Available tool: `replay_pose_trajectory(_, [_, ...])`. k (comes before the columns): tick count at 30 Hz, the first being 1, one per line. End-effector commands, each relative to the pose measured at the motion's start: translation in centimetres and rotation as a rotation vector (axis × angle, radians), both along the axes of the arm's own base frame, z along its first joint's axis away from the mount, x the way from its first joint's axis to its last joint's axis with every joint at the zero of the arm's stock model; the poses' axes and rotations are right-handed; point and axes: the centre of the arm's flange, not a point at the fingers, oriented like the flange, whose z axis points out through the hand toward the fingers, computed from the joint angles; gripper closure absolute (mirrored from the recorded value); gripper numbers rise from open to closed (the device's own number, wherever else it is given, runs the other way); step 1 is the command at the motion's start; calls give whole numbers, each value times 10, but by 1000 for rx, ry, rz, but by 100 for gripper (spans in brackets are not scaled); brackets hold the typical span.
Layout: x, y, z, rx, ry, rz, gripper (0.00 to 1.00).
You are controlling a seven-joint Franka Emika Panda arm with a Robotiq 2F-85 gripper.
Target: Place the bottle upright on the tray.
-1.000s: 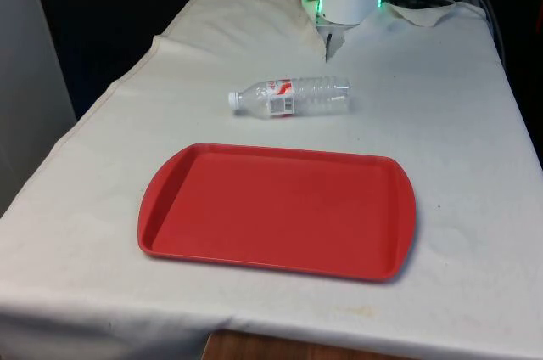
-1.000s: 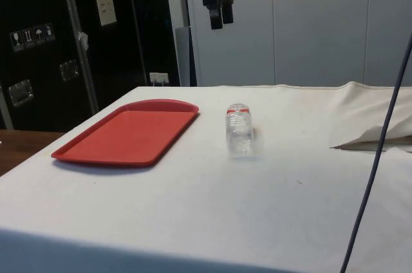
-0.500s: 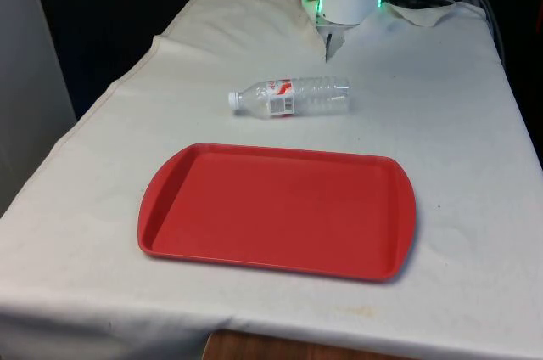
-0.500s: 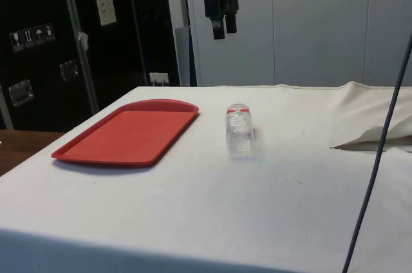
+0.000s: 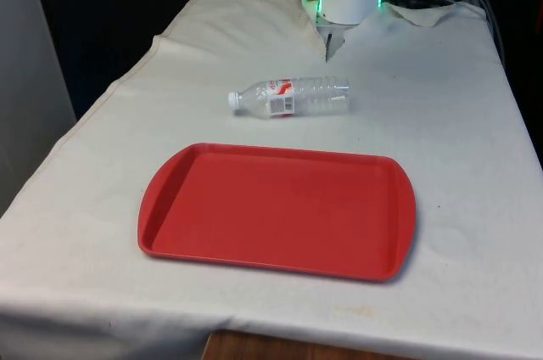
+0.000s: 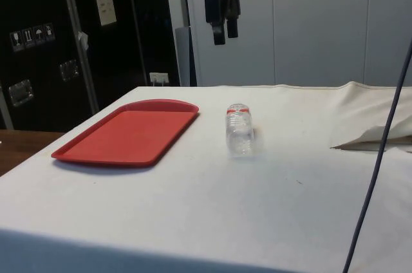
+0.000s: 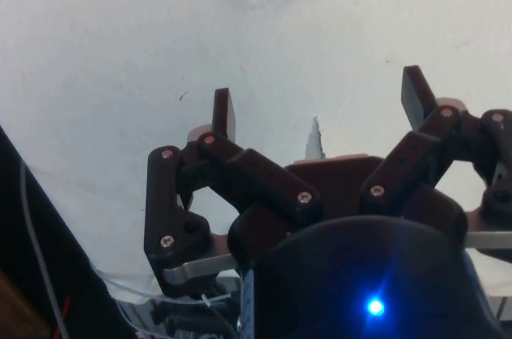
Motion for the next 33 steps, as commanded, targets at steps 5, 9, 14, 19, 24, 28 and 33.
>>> replay_pose_trajectory(5, [-1,-4,-7,-1,-9,-11,0])
replay_pose_trajectory(9, [-1,-9,-17,-8,-24,-41,0])
replay_pose_trajectory(14, [-1,-9,-21,-4,-13,-59,0])
replay_pose_trajectory(19, [0,-10,-30,-6,-12,-111,0])
replay_pose_trajectory(24, [-1,-10,-35,-6,-4,-145,0])
replay_pose_trajectory(28, [-1,-11,-40,-8,4,-175,0])
replay_pose_trajectory(33, [0,-10,-44,-9,11,-209,0])
